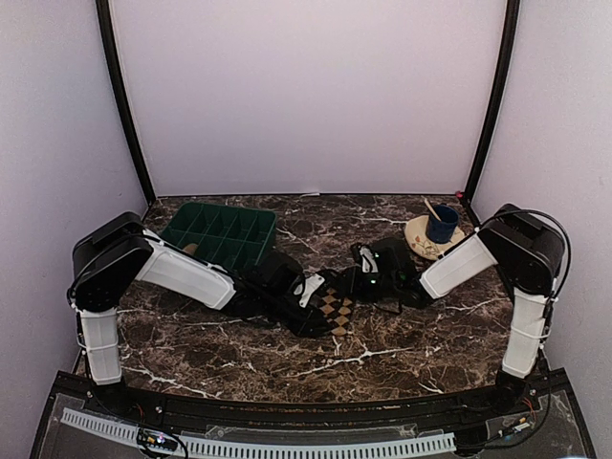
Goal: Roll the socks
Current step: Smooth out the sock at the center of the board.
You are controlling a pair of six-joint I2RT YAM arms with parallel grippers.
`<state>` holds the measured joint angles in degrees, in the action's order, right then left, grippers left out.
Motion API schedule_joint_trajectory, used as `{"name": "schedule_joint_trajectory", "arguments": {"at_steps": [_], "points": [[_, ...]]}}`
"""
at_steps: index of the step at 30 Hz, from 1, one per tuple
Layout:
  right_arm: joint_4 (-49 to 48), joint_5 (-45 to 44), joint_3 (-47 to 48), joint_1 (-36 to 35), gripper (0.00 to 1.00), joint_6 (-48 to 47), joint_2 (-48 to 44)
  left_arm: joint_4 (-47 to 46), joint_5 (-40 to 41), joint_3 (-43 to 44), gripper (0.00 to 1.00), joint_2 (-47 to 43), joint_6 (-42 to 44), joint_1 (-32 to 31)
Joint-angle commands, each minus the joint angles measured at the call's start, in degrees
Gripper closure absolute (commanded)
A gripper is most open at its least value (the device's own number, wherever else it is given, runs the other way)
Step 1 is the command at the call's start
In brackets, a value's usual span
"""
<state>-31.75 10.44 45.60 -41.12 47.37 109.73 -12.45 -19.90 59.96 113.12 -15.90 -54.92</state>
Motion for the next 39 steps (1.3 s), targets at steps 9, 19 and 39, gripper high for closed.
{"name": "schedule_joint_trajectory", "arguments": {"at_steps": [9, 19, 39], "points": [[10.0, 3.5, 5.8, -1.5, 0.66, -5.2, 3.5, 5.2, 1.0, -1.8, 0.78, -2.4, -2.0, -2.5], [10.9, 4.9, 8.5, -2.6, 0.58, -15.1, -1.5, 6.0, 6.3, -0.8, 0.68, -8.1, -1.2, -2.5], [19.7, -0.2, 11.0, -2.7, 0.52, -24.8, -9.1, 7.5, 8.4, -11.7, 0.57, -20.7, 18.3, -3.7]]}}
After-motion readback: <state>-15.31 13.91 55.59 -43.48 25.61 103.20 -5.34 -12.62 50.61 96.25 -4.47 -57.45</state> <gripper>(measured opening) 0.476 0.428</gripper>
